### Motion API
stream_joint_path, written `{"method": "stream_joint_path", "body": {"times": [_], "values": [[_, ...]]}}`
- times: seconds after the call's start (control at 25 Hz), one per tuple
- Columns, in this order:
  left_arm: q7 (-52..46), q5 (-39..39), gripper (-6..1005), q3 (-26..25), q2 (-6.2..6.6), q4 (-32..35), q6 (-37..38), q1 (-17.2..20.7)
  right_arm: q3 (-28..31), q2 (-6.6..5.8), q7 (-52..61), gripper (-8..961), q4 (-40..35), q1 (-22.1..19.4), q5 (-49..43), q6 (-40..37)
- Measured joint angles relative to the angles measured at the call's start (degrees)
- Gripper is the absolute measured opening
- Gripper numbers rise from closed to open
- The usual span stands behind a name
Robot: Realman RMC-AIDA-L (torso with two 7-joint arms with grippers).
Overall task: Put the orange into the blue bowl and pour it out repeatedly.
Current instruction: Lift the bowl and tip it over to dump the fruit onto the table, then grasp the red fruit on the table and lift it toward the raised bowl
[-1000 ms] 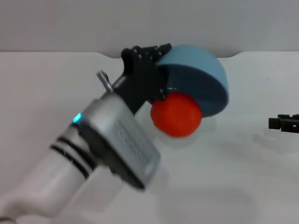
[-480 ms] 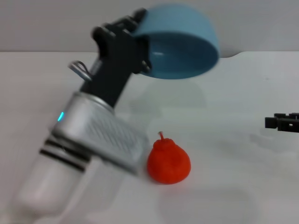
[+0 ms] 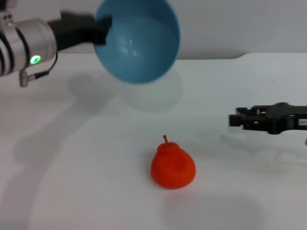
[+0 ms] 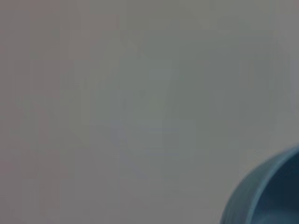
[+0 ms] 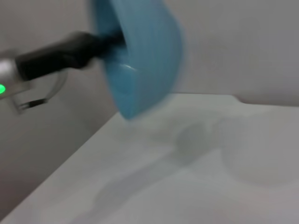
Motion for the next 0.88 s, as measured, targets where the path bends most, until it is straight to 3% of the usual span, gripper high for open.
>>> {"method": "stream_joint_path", "body": {"times": [0.12, 0.24, 0.52, 0.68, 0.88], "values": [[-2.8, 2.5, -1, -13.4, 0.16, -8.6, 22.8, -6.3, -2.4, -0.02, -1.3, 512, 2.2, 2.1, 0.1, 1.7], [-5.2, 7.3, -1, -18.2, 0.18, -9.5, 34.4, -7.0, -5.9, -0.08, -1.7, 515, 3.4, 3.4, 0.0, 4.7], [-14.9, 25.1, 0, -18.9, 0.08, -1.6, 46.4, -5.0, -18.5, -0.04, -4.9, 520, 6.7, 7.7, -0.1, 8.6], [-17.8, 27.7, 0, -19.0, 0.02, 5.3, 50.3, -2.6, -22.4, 0.04, -5.9, 523, 11.4, 11.7, 0.1, 12.6], [-19.1, 27.9, -1, -18.6, -0.05, 9.9, 53.5, -0.7, -25.2, 0.50, -6.5, 659, 15.9, 14.3, 2.1, 19.2]]}}
